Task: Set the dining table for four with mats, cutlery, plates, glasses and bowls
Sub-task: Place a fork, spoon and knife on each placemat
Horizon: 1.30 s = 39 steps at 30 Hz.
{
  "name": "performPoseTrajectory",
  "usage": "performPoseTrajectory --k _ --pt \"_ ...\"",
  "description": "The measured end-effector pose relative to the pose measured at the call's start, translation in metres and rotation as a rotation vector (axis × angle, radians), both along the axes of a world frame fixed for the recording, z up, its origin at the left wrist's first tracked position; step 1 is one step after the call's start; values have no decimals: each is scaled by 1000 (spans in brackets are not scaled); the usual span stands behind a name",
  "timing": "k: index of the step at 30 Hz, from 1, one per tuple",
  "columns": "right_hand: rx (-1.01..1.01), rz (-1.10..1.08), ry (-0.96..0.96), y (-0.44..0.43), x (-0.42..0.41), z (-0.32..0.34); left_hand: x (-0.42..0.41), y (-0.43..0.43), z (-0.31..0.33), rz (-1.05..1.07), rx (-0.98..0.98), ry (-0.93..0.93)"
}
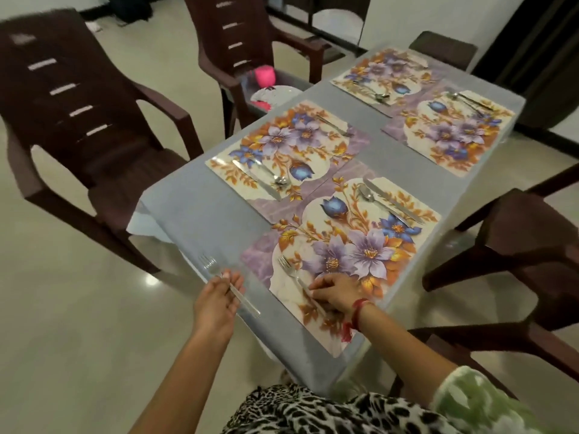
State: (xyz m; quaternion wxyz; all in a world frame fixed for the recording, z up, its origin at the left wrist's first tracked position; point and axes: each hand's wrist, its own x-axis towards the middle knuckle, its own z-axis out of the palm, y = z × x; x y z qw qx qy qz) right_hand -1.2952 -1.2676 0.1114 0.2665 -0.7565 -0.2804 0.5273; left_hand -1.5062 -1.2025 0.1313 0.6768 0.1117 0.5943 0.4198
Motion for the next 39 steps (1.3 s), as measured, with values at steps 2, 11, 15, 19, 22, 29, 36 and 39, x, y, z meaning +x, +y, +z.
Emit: performPoseTrajectory --k 2,11,15,19,22,29,36,39 --pt "8 117 -149 4 0 0 0 -4 1 39 -4 -4" --pt "17 459 -446 9 12 1 16 -23 -1 153 -17 -16" --pt "166 437 -362 13 33 -4 36 -26 -1 219 -12 10" --pt "369 241 -186 39 74 -6 81 -23 4 264 22 -20" --pt "456 182 11 61 103 -2 122 -17 11 323 49 -66" --pt "477 78 95 94 196 15 210 2 44 412 113 55" --pt "481 231 232 61 212 46 261 -2 48 223 162 72" --pt "491 303 268 50 211 55 278 0 44 131 214 112"
